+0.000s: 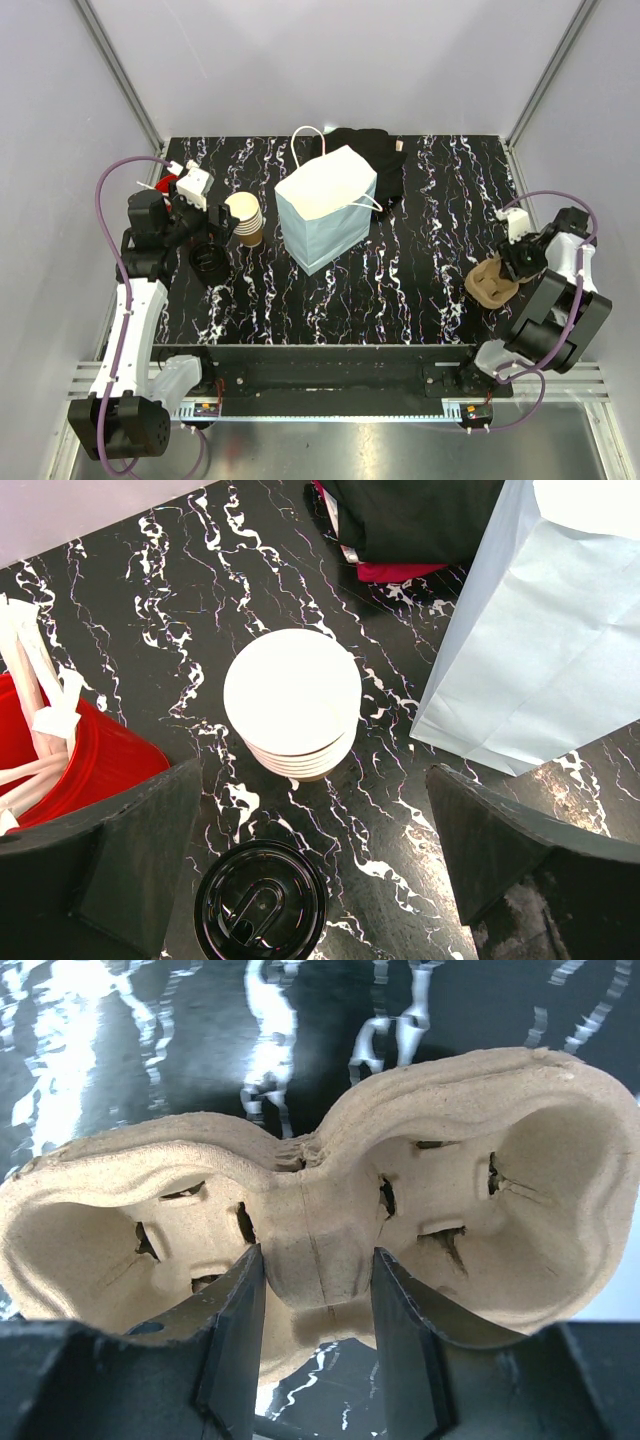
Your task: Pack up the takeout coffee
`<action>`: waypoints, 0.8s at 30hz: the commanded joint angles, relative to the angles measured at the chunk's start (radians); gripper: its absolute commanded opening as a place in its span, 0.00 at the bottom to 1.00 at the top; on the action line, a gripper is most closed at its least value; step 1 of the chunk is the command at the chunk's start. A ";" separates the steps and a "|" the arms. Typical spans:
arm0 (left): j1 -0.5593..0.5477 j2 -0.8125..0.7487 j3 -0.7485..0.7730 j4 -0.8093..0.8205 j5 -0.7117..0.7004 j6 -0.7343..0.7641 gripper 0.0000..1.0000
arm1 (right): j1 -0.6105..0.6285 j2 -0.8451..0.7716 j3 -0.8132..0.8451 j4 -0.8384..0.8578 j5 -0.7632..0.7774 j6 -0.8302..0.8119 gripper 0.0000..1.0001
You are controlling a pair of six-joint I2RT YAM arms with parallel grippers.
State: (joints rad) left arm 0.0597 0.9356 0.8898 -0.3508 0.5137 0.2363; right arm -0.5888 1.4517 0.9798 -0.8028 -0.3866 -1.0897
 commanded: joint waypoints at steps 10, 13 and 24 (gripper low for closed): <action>-0.003 -0.003 0.014 0.024 0.028 0.011 0.99 | -0.040 0.016 0.046 0.036 -0.069 0.065 0.51; -0.001 -0.006 0.014 0.024 0.028 0.011 0.99 | -0.045 0.018 0.045 0.036 -0.069 0.068 0.49; -0.001 -0.006 0.014 0.024 0.026 0.011 0.99 | -0.048 -0.083 0.057 0.034 -0.092 0.094 0.42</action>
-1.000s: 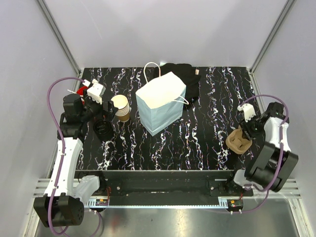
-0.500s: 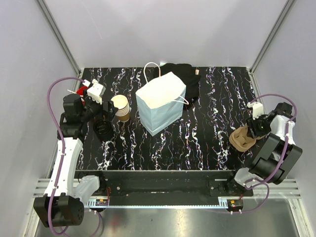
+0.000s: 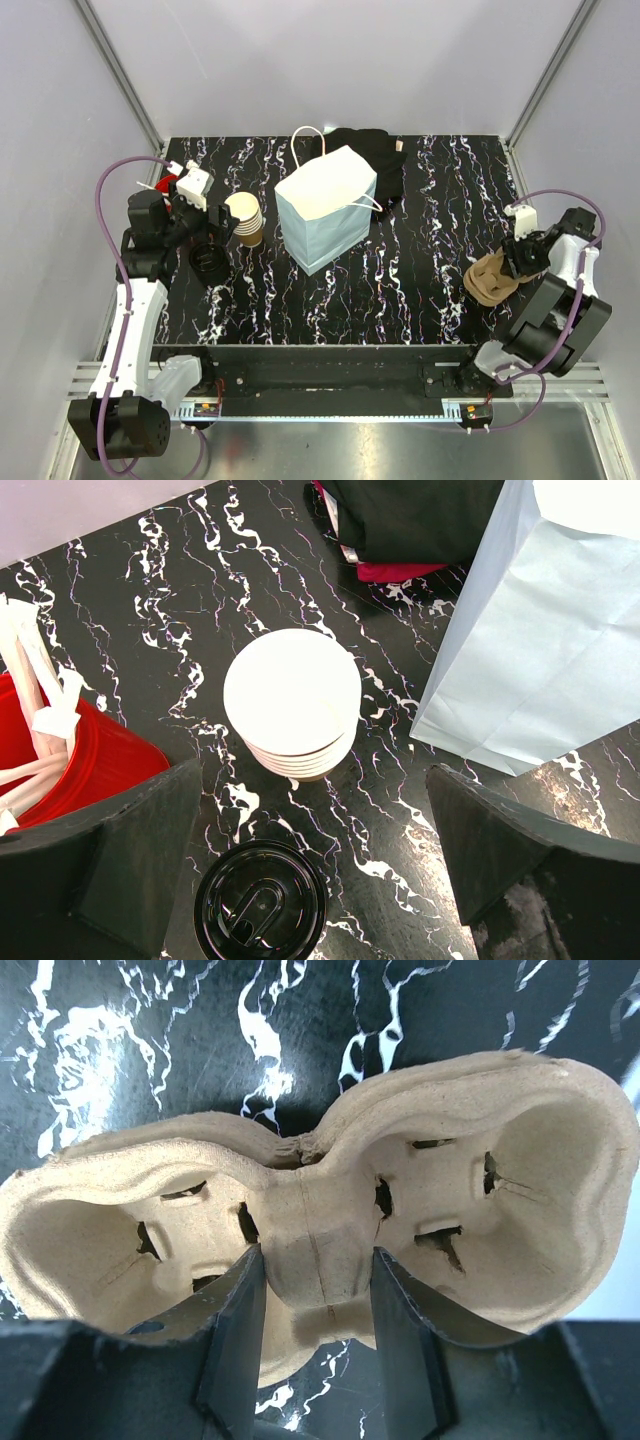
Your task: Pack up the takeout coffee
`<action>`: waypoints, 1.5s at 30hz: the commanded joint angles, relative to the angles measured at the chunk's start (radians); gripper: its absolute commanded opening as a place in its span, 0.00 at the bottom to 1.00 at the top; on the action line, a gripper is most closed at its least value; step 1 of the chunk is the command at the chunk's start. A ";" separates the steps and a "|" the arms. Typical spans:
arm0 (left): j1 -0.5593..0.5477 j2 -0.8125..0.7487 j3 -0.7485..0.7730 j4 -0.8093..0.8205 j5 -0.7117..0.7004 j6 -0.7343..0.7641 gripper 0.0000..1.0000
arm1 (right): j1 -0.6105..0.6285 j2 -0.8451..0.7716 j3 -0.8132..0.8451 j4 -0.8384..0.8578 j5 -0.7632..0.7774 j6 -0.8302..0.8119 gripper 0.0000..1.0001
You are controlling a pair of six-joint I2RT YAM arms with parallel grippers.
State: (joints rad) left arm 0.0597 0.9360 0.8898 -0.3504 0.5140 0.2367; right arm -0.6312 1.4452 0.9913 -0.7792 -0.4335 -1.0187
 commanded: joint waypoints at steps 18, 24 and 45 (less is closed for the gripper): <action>-0.003 -0.011 0.014 0.024 0.029 0.009 0.99 | -0.004 -0.198 0.070 -0.178 -0.106 0.005 0.40; -0.003 -0.012 0.012 0.024 0.032 0.009 0.99 | -0.004 -0.232 0.006 -0.189 -0.109 -0.011 0.39; -0.001 -0.006 0.014 0.022 0.034 0.007 0.99 | -0.004 -0.247 -0.068 -0.192 -0.067 -0.035 0.56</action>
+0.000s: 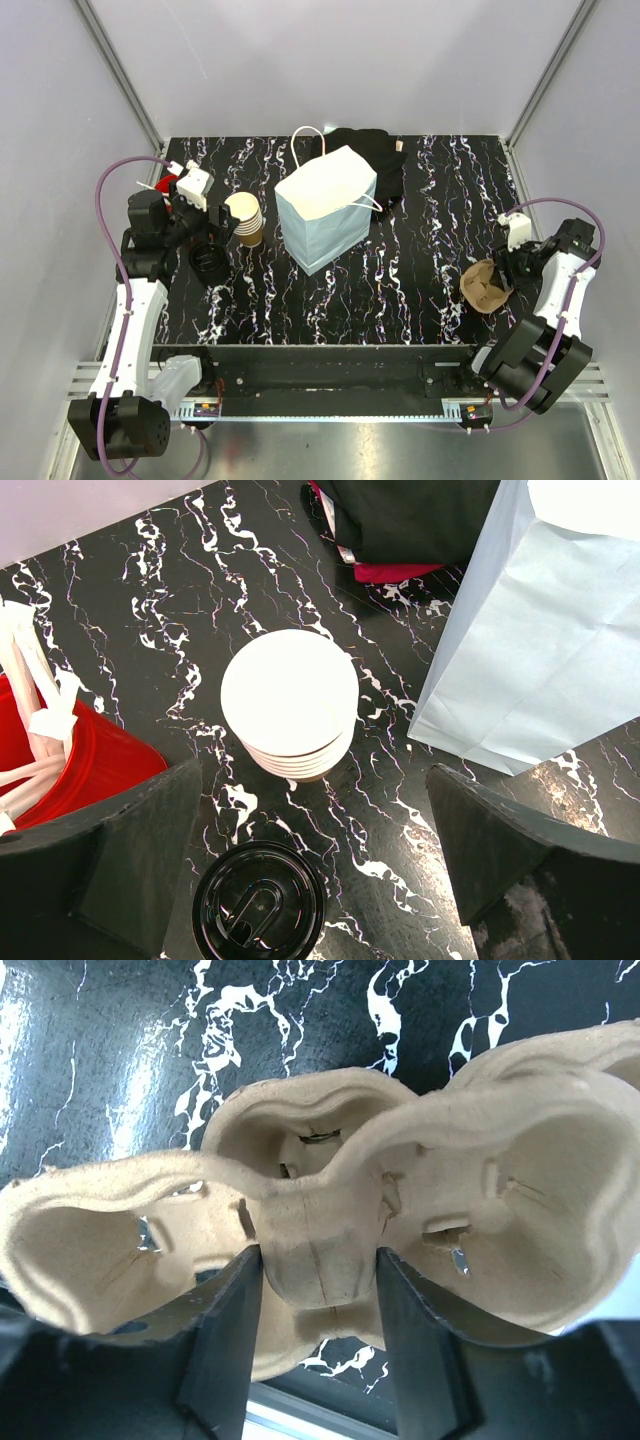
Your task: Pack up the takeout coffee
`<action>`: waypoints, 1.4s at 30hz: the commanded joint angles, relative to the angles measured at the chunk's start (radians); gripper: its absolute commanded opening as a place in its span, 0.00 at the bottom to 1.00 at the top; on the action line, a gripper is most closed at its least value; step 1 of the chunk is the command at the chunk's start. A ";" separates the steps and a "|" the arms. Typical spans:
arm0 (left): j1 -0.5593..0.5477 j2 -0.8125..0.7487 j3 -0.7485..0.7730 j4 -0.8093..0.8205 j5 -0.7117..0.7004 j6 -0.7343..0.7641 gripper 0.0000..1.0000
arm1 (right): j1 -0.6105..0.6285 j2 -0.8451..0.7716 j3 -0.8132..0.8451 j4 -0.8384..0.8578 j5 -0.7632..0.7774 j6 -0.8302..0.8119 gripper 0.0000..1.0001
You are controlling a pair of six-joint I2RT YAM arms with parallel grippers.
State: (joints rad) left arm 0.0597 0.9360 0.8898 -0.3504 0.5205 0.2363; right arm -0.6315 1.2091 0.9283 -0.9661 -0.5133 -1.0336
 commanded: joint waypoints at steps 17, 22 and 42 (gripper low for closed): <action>-0.001 0.000 0.015 0.022 0.029 0.006 0.99 | 0.033 -0.031 -0.016 -0.003 0.019 -0.013 0.68; -0.001 -0.003 0.015 0.022 0.029 0.008 0.99 | 0.065 -0.031 -0.043 0.027 0.044 0.013 0.66; -0.001 -0.008 0.014 0.024 0.029 0.008 0.99 | 0.076 -0.066 0.040 -0.043 0.053 0.009 0.44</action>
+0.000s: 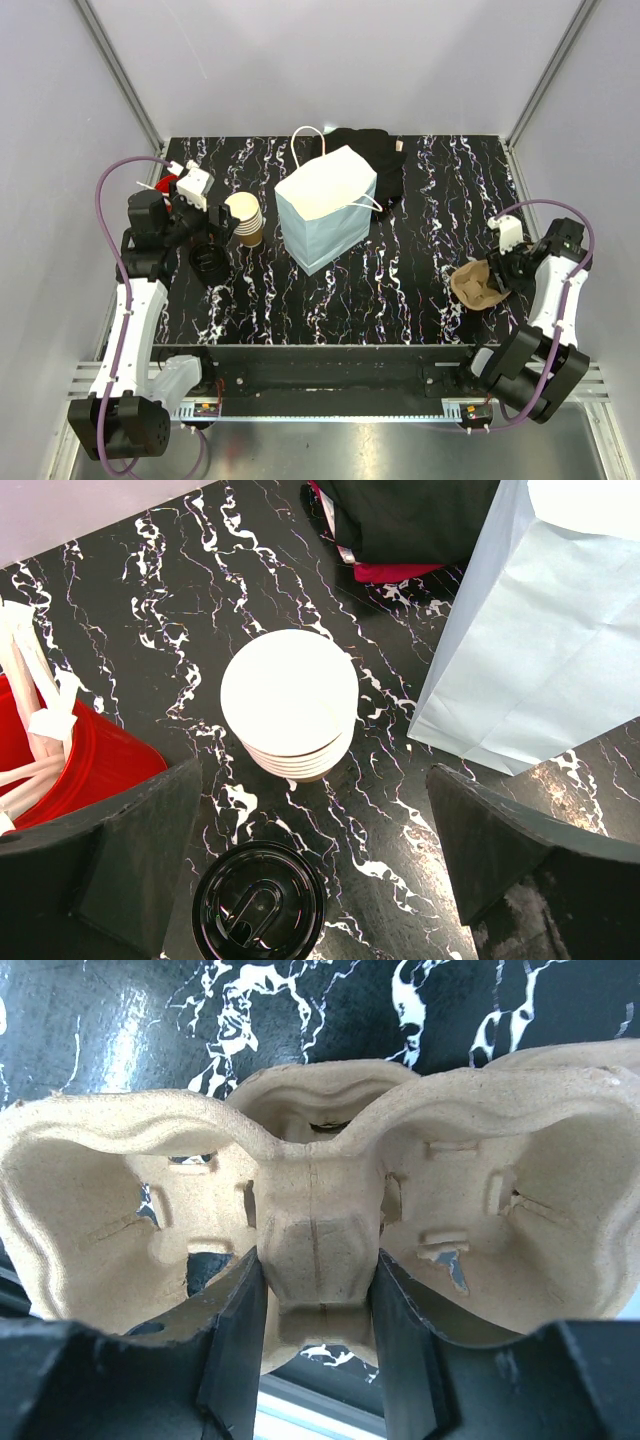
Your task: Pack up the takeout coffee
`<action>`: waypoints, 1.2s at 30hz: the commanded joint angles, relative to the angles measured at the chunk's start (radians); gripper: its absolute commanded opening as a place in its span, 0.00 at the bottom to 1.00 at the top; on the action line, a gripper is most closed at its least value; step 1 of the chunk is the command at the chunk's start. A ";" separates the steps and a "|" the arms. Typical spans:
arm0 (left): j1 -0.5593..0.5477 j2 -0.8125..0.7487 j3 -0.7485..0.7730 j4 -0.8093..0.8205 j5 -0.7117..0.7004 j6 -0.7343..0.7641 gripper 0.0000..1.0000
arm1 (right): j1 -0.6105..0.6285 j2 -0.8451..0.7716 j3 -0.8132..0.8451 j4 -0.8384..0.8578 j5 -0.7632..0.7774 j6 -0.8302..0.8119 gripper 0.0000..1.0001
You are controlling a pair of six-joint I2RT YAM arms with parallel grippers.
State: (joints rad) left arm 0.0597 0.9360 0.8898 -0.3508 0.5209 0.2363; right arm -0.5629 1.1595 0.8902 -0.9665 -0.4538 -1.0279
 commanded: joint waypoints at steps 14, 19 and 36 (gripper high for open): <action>-0.003 -0.003 0.017 0.024 0.030 0.006 0.99 | 0.269 0.041 0.548 -0.195 0.041 0.300 0.44; -0.001 -0.008 0.021 0.024 0.025 0.005 0.99 | 0.421 0.172 0.835 -0.212 0.104 0.475 0.43; -0.043 0.196 0.293 0.131 0.111 -0.029 0.99 | 0.997 0.710 1.536 -0.227 0.501 0.648 0.45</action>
State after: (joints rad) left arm 0.0292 1.0752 1.1194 -0.3569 0.5526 0.2626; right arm 0.3790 1.8027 2.2993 -1.1984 -0.0776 -0.4217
